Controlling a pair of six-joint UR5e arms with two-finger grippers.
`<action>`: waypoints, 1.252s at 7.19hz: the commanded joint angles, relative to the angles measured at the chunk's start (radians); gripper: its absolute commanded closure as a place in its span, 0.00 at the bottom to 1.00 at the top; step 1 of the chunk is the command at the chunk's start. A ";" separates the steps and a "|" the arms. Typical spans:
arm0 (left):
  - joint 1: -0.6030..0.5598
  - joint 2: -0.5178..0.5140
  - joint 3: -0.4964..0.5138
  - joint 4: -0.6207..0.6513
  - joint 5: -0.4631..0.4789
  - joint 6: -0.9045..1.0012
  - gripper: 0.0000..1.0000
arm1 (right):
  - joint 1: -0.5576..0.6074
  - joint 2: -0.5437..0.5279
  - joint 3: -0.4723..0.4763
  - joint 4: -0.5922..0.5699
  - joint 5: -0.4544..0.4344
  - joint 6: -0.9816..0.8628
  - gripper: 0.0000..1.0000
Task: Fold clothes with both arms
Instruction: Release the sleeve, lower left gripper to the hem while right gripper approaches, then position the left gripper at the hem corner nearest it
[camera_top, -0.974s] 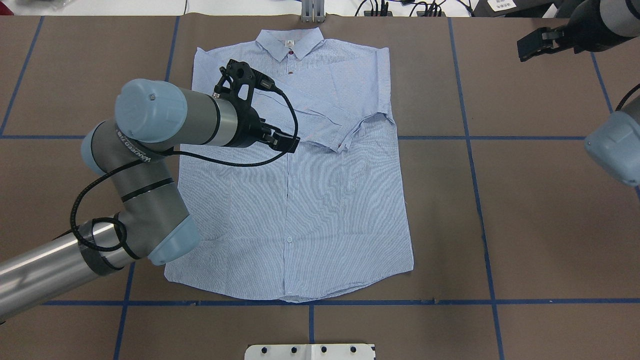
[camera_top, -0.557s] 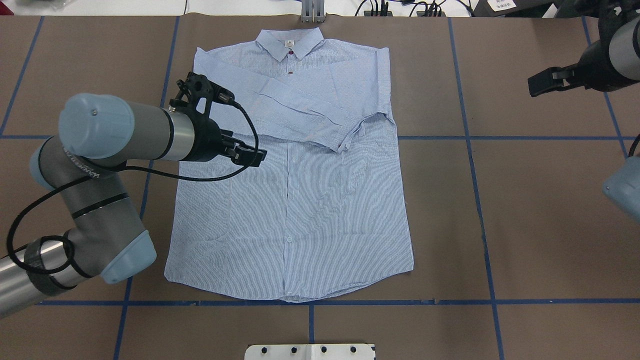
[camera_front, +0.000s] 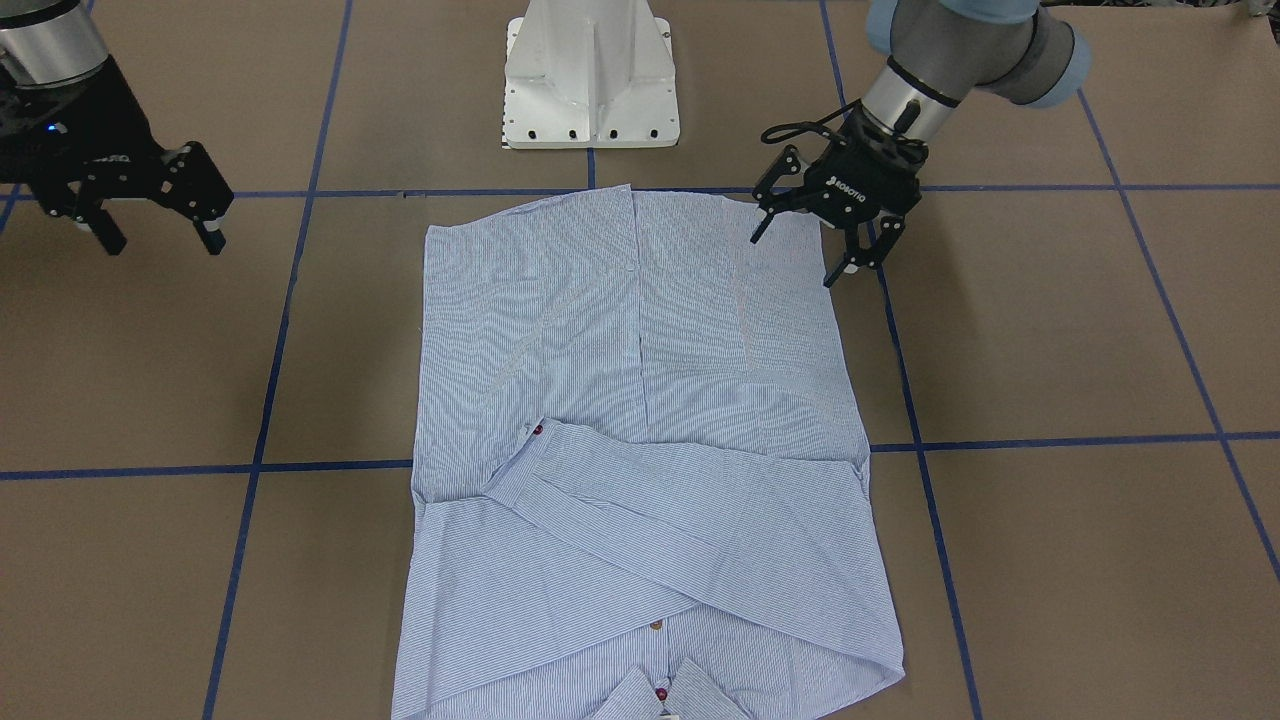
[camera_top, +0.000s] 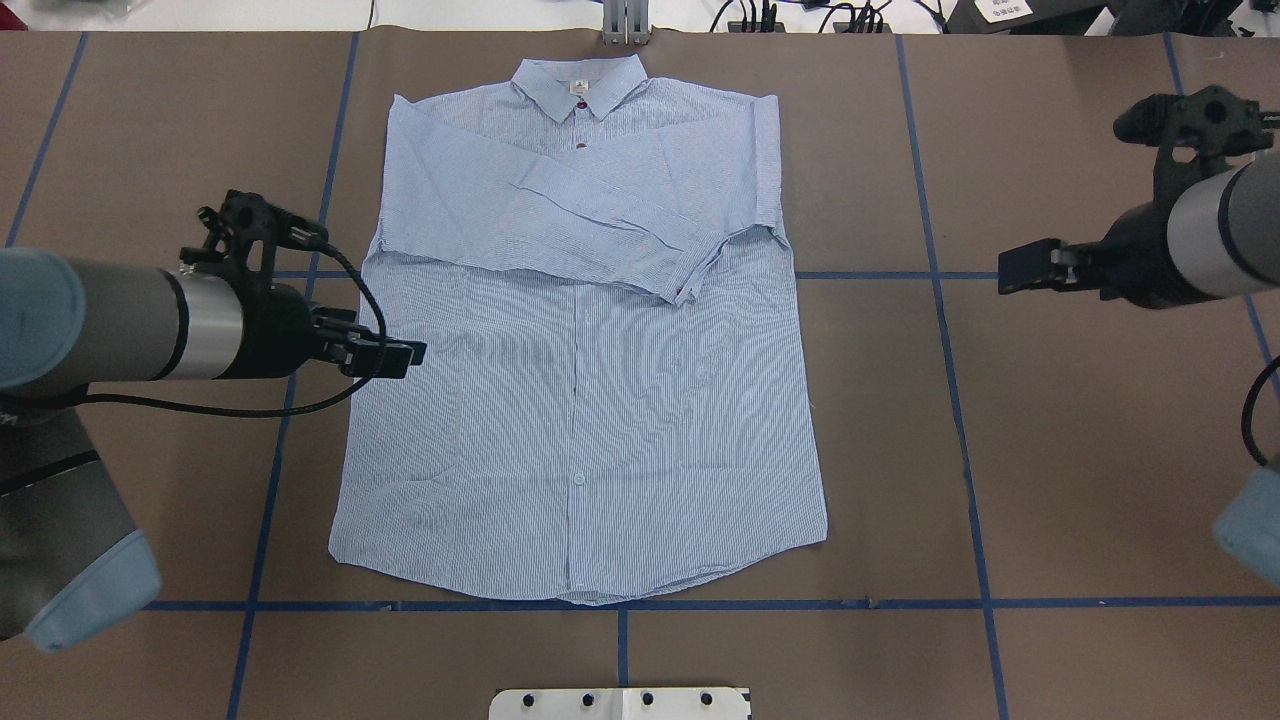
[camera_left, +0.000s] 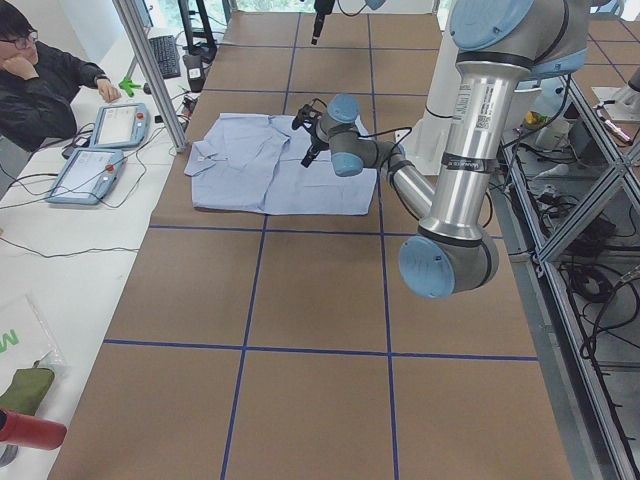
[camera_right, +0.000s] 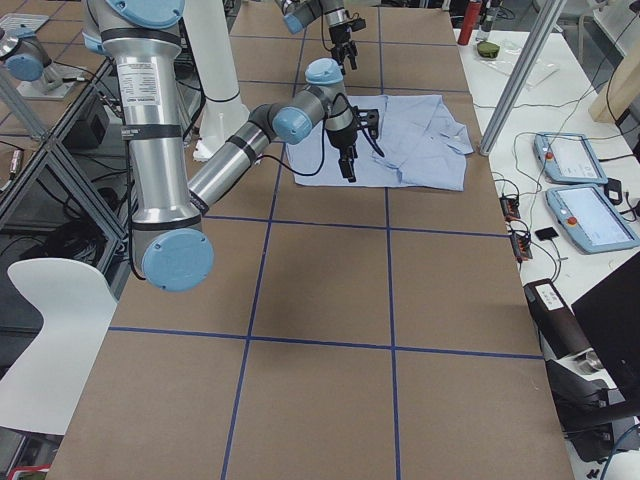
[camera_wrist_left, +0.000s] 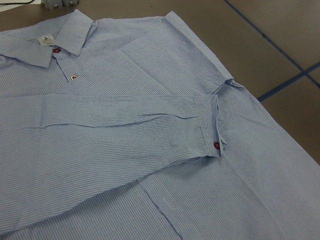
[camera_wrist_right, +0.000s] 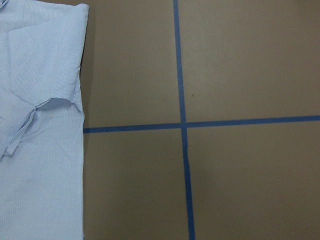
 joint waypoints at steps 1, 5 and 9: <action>0.049 0.096 -0.056 -0.008 0.059 -0.191 0.00 | -0.244 -0.019 0.085 0.012 -0.184 0.247 0.00; 0.346 0.169 -0.043 0.006 0.287 -0.377 0.00 | -0.368 -0.010 0.127 0.012 -0.293 0.363 0.00; 0.348 0.207 -0.003 0.004 0.287 -0.382 0.11 | -0.368 -0.010 0.127 0.012 -0.293 0.361 0.00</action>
